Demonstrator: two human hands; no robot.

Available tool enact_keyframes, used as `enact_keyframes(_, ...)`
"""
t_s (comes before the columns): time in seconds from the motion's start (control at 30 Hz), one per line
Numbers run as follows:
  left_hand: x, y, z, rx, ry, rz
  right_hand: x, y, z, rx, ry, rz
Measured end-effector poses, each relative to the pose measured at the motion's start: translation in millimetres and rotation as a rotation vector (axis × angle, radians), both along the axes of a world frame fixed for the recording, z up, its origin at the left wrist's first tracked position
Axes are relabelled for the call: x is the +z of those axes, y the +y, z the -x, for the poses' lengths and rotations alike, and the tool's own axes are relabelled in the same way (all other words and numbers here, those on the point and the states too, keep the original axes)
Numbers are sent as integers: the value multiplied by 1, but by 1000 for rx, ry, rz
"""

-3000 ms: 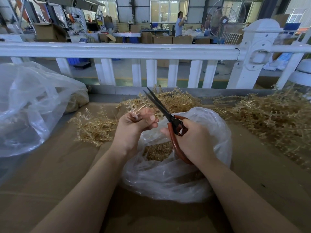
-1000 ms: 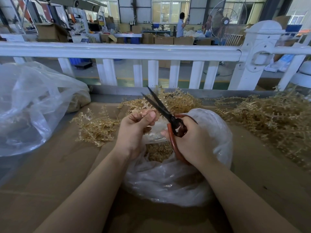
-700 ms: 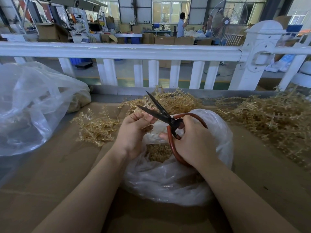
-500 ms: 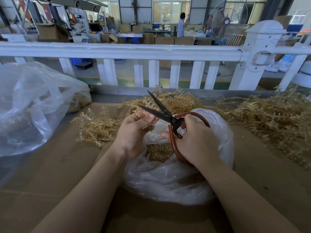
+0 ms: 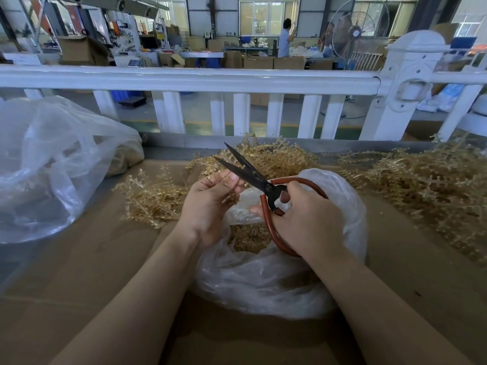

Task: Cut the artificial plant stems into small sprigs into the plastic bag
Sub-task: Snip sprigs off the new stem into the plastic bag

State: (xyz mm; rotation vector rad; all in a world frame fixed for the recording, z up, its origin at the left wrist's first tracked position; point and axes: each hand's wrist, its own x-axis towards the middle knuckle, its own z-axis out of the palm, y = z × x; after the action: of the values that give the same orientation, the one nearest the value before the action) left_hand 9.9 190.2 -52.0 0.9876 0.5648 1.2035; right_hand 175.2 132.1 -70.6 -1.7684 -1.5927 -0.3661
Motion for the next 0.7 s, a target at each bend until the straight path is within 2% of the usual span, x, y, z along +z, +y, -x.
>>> enact_keyframes(0.7, 0, 0, -1, 18, 39, -49, -2, 0, -2, 11, 30, -35)
